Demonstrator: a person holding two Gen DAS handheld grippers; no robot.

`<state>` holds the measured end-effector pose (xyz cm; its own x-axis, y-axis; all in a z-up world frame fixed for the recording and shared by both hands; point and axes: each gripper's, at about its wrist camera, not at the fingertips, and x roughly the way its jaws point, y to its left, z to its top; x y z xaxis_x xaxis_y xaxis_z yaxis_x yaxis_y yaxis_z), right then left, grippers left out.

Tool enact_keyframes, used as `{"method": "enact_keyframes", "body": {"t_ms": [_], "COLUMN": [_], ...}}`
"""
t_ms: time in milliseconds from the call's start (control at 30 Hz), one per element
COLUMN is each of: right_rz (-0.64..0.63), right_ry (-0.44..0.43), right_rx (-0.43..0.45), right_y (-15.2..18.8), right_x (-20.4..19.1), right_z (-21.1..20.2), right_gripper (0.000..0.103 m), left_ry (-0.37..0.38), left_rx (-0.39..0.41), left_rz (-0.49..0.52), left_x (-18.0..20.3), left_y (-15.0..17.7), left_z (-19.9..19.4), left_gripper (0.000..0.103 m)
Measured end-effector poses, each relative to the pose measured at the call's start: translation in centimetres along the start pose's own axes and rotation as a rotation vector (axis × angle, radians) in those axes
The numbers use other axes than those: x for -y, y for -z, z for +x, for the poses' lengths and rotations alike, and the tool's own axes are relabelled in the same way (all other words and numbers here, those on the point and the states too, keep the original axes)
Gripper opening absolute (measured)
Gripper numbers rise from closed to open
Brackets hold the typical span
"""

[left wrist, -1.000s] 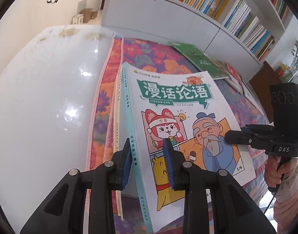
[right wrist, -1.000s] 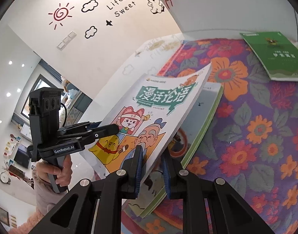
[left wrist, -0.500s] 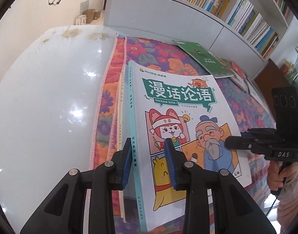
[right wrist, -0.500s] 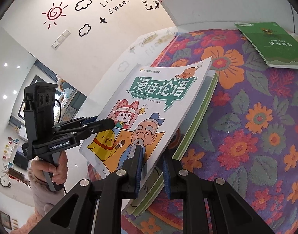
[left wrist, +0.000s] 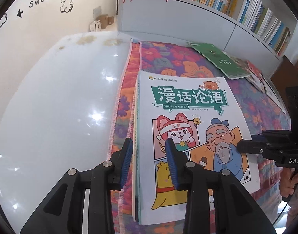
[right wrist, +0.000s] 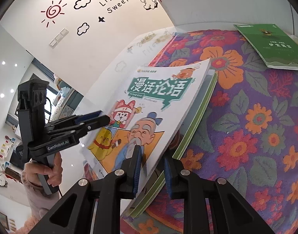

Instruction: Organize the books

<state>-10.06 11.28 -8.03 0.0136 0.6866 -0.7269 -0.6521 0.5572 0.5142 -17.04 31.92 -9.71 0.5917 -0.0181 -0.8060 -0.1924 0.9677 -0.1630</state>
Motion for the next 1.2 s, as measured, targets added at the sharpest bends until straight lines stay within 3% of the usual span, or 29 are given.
{"method": "enact_keyframes", "body": {"t_ms": [367, 600, 700, 933, 1200], "right_rz": [0.001, 0.141, 0.111, 0.152, 0.204], "right_ry": [0.004, -0.067, 0.015, 0.001, 0.045], "right_rx": [-0.012, -0.052, -0.055, -0.030, 0.088], "right_y": [-0.1, -0.3, 0.2, 1.7, 4.5], "right_x": [-0.2, 1.1, 1.0, 3.2, 8.7], "right_z": [0.3, 0.0, -0.4, -3.7, -12.9], "right_gripper": [0.026, 0.037, 0.038, 0.038, 0.038], "left_ry": [-0.053, -0.073, -0.065, -0.043, 0.058], "left_rx": [0.004, 0.033, 0.041, 0.056, 0.095], "left_rz": [-0.019, -0.023, -0.021, 0.017, 0.048], "left_x": [-0.3, 0.5, 1.5, 6.0, 15.4], "left_y": [-0.3, -1.0, -1.3, -1.6, -4.0], "left_z": [-0.1, -2.2, -3.0, -4.2, -4.1], "left_gripper": [0.032, 0.037, 0.037, 0.037, 0.037]}}
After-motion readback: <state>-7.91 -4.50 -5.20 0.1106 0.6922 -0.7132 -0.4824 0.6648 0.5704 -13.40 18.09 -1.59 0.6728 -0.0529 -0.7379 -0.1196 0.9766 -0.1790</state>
